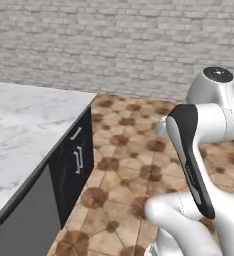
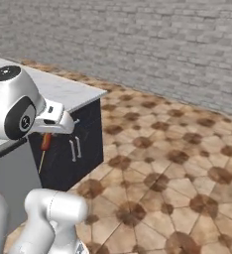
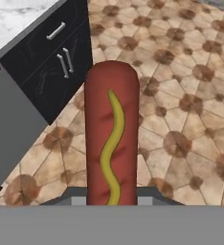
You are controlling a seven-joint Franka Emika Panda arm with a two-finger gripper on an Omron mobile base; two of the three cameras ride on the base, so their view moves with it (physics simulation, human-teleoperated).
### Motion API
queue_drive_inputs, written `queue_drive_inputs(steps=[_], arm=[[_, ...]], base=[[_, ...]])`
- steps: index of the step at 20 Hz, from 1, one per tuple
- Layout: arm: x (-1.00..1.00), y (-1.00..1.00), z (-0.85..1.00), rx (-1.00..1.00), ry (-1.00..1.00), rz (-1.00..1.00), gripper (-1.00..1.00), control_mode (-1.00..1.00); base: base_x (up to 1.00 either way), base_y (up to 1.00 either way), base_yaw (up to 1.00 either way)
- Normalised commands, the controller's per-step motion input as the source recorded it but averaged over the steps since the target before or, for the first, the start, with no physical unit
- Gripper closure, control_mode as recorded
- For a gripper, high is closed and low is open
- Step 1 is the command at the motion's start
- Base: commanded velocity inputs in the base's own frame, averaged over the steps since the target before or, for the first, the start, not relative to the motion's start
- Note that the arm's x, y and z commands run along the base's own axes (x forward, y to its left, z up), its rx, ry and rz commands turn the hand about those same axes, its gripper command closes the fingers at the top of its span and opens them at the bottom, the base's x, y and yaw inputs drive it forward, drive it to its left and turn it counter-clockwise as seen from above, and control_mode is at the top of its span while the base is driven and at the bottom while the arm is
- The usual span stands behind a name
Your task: Place the cold items (mango and lime) from the fridge in one tupperware on the dining counter. Place the warm items (hot dog and kebab skewer) in the stove area in another tupperware.
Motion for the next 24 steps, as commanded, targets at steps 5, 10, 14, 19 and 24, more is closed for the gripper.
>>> queue_drive_inputs(steps=[5, 10, 14, 19, 24], arm=[[0.00, 0.00, 0.00, 0.00, 0.00, 0.00, 1.00, 1.00], [0.00, 0.00, 0.00, 0.00, 0.00, 0.00, 1.00, 1.00], [0.00, 0.00, 0.00, 0.00, 0.00, 0.00, 1.00, 1.00], [0.00, 0.00, 0.00, 0.00, 0.00, 0.00, 1.00, 1.00], [0.00, 0.00, 0.00, 0.00, 0.00, 0.00, 1.00, 1.00]], base=[[0.94, -0.82, 0.42], [0.89, -0.83, 0.30], [0.74, -0.87, 0.26], [0.72, -0.89, 0.26], [0.78, -0.90, 0.32]])
